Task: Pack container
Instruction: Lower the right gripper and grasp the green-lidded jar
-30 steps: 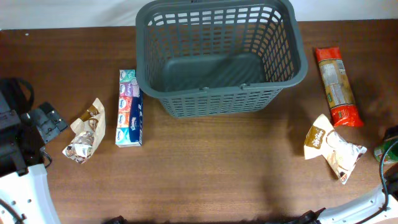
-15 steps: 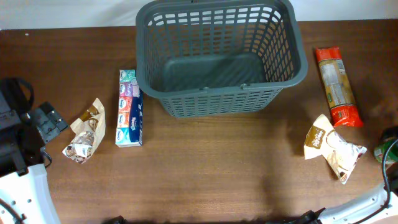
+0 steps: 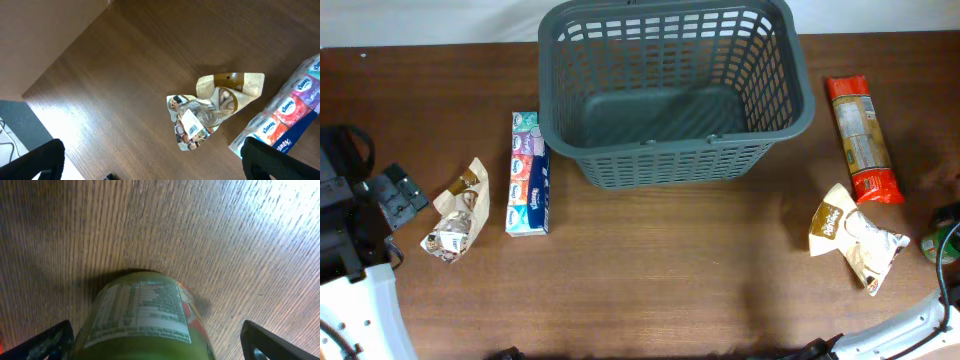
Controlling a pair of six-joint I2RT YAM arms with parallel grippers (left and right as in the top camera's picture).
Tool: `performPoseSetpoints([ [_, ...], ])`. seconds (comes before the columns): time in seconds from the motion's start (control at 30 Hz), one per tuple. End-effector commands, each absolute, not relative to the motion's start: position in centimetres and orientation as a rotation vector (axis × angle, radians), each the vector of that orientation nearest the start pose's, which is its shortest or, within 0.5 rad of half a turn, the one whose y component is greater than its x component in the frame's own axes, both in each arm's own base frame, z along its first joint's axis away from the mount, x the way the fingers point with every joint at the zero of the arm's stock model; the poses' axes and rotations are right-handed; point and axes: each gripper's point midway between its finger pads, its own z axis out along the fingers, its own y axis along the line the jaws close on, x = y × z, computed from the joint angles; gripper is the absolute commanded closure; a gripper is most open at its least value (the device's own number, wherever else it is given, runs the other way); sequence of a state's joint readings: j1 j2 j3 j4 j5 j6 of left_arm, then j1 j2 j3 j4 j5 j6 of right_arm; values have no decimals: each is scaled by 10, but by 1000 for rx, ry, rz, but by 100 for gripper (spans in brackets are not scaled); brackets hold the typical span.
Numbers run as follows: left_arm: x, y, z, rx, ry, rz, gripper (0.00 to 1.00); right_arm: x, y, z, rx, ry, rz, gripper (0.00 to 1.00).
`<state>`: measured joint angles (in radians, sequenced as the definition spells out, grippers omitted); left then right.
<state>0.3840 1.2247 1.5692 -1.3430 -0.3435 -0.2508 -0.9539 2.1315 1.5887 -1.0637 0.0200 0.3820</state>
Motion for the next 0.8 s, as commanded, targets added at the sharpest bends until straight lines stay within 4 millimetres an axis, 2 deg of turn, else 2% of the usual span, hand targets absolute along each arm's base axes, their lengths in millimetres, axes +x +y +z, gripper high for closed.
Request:
performPoseSetpoints([
  [0.0, 226, 154, 311, -919, 2353, 482, 1, 226, -320, 12, 1951, 2520, -9, 1],
  [0.77, 226, 154, 311, -919, 2353, 482, 1, 225, -318, 6, 1950, 2521, -10, 1],
])
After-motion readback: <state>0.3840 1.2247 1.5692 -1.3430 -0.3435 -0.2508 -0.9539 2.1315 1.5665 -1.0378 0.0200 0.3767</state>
